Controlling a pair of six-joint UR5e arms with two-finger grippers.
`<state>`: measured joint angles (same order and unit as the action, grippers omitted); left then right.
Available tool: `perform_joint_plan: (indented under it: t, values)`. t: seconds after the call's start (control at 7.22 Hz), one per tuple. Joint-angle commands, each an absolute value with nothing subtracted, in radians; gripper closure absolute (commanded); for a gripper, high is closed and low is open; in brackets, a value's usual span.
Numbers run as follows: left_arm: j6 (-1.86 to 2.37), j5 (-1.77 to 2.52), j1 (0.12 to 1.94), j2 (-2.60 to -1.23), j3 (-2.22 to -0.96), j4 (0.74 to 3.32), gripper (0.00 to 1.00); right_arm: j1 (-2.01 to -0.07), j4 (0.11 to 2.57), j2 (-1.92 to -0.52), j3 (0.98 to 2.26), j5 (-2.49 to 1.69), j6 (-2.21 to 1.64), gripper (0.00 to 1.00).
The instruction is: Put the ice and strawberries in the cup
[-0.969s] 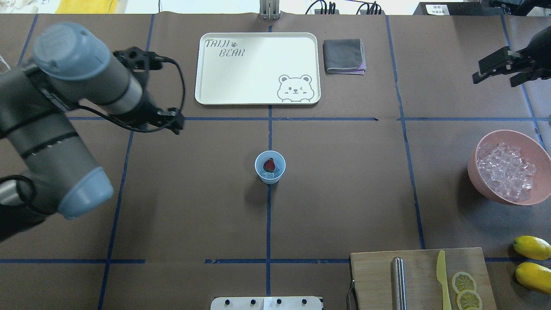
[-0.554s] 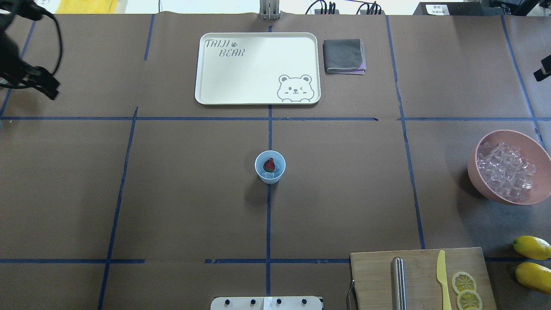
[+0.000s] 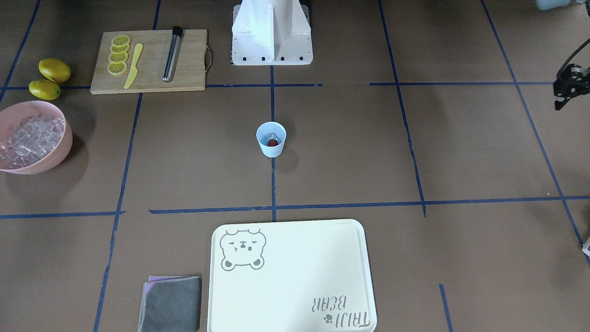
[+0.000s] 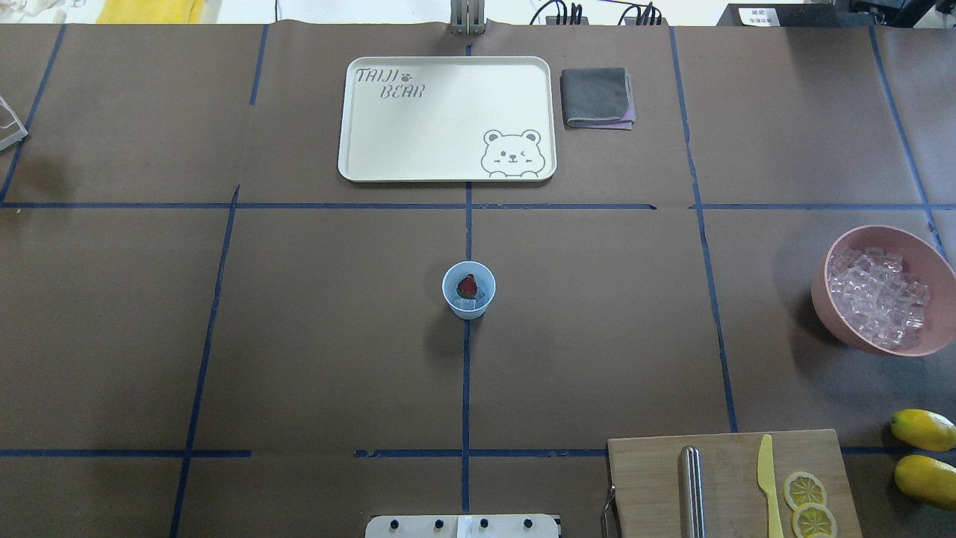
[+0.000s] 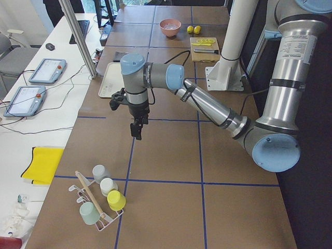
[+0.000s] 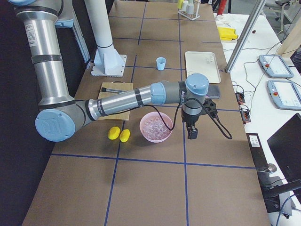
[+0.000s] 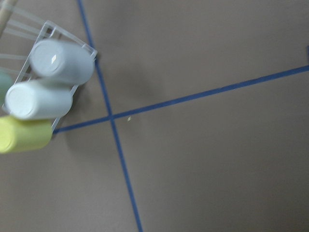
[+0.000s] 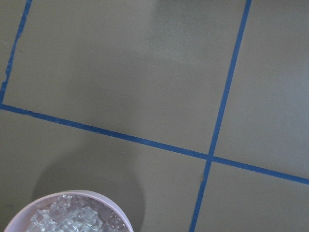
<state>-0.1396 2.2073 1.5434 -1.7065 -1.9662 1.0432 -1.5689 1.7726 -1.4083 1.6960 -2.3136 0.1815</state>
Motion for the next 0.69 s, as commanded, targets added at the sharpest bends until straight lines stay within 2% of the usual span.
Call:
perform_joint_plan:
  t: [0.0,0.14,0.55]
  values:
    - [-0.215,2.305,1.589,-1.695,-1.857,1.029,0.0,-1.594,1.773,-1.414,1.639,-2.319,0.238,0.0]
    - [-0.207,2.321,1.586,-1.683,-1.833,1.023,0.0,-1.592,1.77,-1.399,1.594,-2.319,0.242,0.0]
    - [-0.216,2.388,1.578,-1.617,-1.827,1.039,0.0,-1.597,1.761,-1.439,1.592,-2.312,0.238,0.0]
